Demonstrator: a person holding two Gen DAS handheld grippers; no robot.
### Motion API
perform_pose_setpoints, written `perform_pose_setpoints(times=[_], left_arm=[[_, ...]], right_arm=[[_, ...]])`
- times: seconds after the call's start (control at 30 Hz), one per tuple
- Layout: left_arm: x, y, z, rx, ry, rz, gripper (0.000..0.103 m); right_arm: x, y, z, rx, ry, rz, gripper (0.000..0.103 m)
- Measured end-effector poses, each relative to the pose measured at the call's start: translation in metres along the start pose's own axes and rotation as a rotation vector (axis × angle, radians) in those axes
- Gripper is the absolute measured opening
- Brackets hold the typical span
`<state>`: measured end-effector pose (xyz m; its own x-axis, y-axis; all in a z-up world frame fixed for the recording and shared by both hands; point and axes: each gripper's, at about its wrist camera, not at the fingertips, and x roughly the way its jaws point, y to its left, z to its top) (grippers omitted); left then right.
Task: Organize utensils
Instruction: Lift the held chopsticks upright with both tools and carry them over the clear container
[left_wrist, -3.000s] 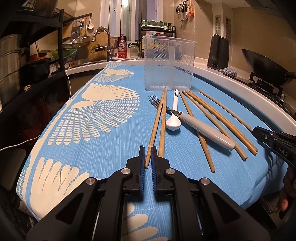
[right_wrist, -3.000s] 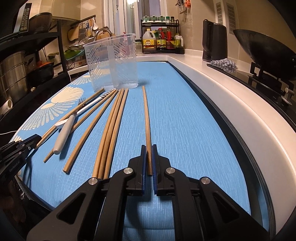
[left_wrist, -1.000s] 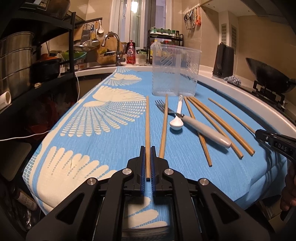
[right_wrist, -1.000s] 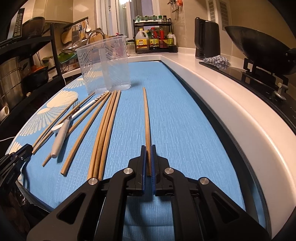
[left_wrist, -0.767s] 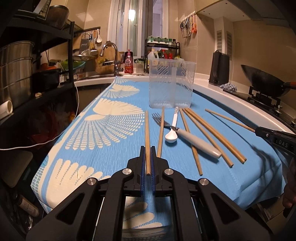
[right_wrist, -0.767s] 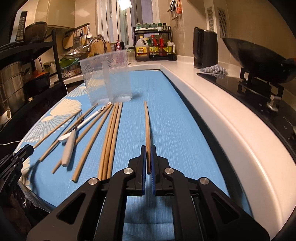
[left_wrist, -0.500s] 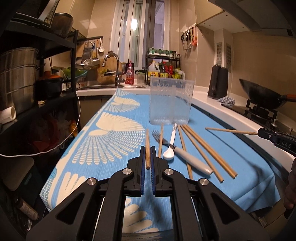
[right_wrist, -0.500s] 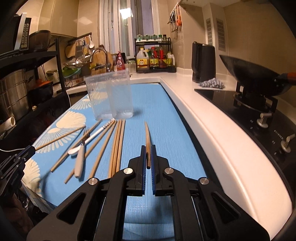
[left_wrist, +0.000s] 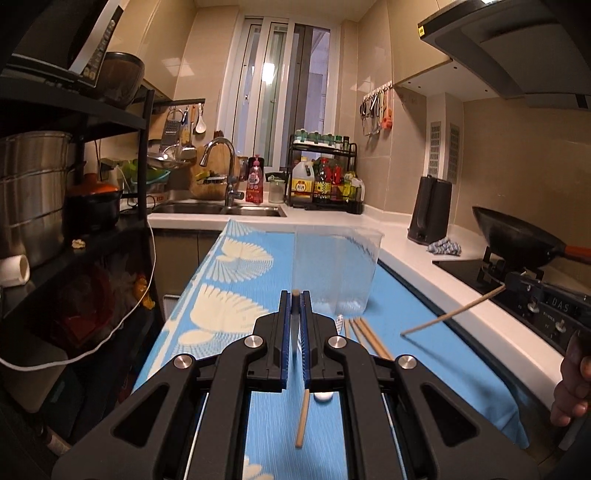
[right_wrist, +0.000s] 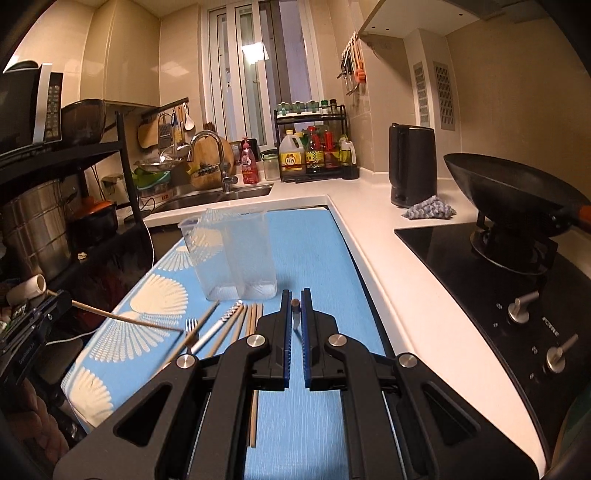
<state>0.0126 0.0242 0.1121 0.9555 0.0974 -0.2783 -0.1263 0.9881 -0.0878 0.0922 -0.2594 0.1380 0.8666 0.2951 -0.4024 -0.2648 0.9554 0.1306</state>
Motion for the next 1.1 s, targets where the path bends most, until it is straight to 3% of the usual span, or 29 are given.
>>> perform_pose_setpoints(times=[0.2, 0.47, 0.73, 1.1], left_arm=[[0.017, -0.001, 0.045, 0.015, -0.016, -0.019, 0.005], [0.050, 0.000, 0.078, 0.022, 0.115, -0.067, 0.005], [0.077, 0.016, 0.097, -0.005, 0.227, -0.081, 0.005], [0.099, 0.021, 0.142, 0.018, 0.237, -0.071, 0.005]], right_arm=[[0.007, 0.007, 0.033, -0.008, -0.001, 0.011, 0.005], [0.027, 0.020, 0.071, -0.038, 0.056, 0.032, 0.005], [0.036, 0.035, 0.100, -0.060, 0.058, 0.059, 0.005], [0.034, 0.052, 0.163, -0.090, 0.003, 0.109, 0.005]])
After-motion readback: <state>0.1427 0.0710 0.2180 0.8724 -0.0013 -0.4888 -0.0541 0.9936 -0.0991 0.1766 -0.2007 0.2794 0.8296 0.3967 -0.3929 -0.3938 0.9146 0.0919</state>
